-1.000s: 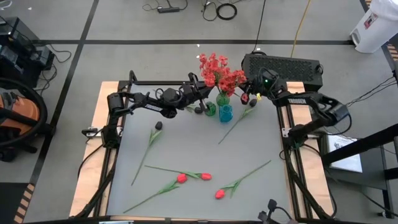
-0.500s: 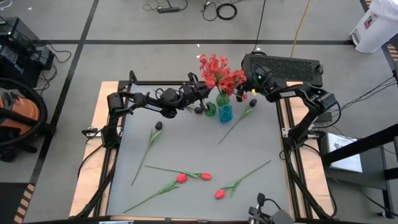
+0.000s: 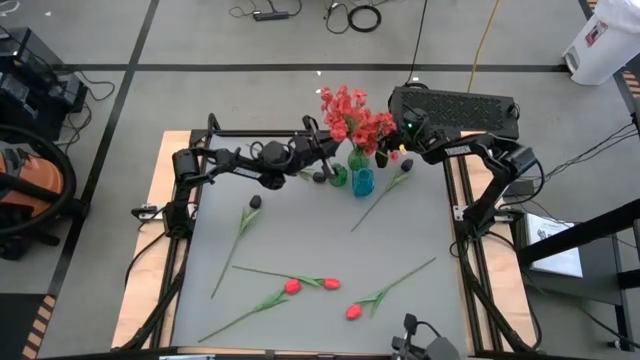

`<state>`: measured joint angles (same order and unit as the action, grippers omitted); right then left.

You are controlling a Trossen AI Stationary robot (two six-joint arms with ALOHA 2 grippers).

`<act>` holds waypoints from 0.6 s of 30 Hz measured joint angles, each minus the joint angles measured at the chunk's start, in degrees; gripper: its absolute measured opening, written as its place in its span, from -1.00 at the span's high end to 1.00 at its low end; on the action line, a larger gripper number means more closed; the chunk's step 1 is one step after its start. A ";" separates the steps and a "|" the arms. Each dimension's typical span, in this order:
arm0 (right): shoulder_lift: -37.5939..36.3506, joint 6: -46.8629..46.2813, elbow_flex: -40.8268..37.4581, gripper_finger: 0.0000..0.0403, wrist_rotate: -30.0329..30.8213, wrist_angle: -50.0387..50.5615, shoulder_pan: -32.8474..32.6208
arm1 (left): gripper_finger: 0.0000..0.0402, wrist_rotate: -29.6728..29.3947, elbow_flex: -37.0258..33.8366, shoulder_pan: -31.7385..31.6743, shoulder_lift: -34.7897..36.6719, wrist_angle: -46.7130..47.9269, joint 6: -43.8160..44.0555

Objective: Sort flowers into vase by color
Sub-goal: Put the red flowers into the top green vase

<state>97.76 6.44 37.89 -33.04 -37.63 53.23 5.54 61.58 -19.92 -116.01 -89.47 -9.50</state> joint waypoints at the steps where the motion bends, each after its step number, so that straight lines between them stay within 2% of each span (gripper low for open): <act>1: 0.00 0.00 0.00 1.00 -0.01 -0.18 -0.41 | 0.96 0.00 0.30 0.00 0.00 0.00 0.01; 18: 0.00 0.09 0.00 1.00 0.47 -0.26 -2.07 | 0.96 0.74 2.47 0.13 0.00 6.11 -1.81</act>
<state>97.76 6.52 37.89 -32.58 -37.89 51.16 6.28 64.05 -19.79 -116.01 -83.36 -11.31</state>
